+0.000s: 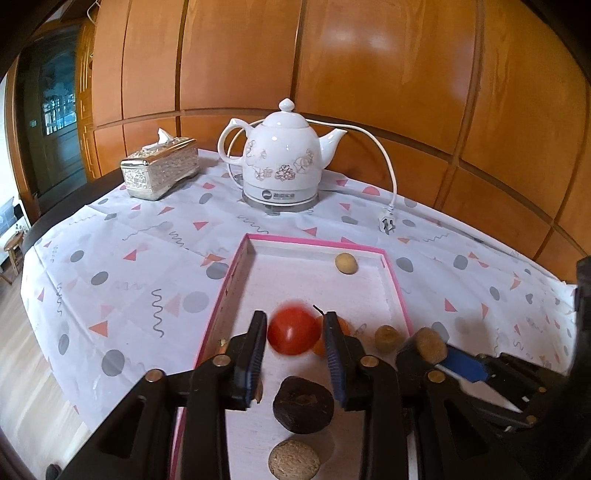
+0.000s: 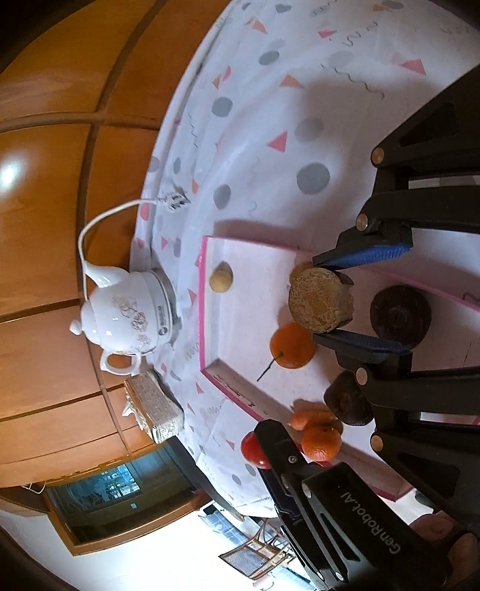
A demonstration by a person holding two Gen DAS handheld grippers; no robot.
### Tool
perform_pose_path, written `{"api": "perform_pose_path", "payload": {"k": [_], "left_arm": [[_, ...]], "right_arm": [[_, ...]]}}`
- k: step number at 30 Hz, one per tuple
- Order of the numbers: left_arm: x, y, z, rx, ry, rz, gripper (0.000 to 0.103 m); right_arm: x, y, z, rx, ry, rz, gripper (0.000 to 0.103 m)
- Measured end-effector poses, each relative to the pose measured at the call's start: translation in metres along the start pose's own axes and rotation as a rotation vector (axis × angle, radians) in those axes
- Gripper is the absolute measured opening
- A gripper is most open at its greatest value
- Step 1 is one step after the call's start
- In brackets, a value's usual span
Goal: Organize fruits
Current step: 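Carry the tomato into the tray and open the left tool while the right tool carries the slice, then open the right tool to release the beige slice in the tray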
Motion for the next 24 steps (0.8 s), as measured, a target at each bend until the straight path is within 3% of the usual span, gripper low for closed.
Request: {"api": "perform_pose_path", "payload": {"k": [13, 24], "left_arm": [[-0.001, -0.013, 0.005, -0.017, 0.006, 0.032, 0.055], [0.009, -0.031, 0.018, -0.011, 0.026, 0.054, 0.075]], "right_arm": [[0.010, 0.002, -0.004, -0.022, 0.019, -0.009, 0.039], [0.024, -0.042, 0.015, 0.138, 0.063, 0.106, 0.049]]}}
Point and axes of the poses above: each gripper's, at about its wrist camera, not at the fingertips, and y roughly the way its jaws point, z to its right, x to its underside, the point moved 5 cm from there along y, roughly the way its jaws point, and after that the axes turned 1 degree about z, right-handed, at the moved point
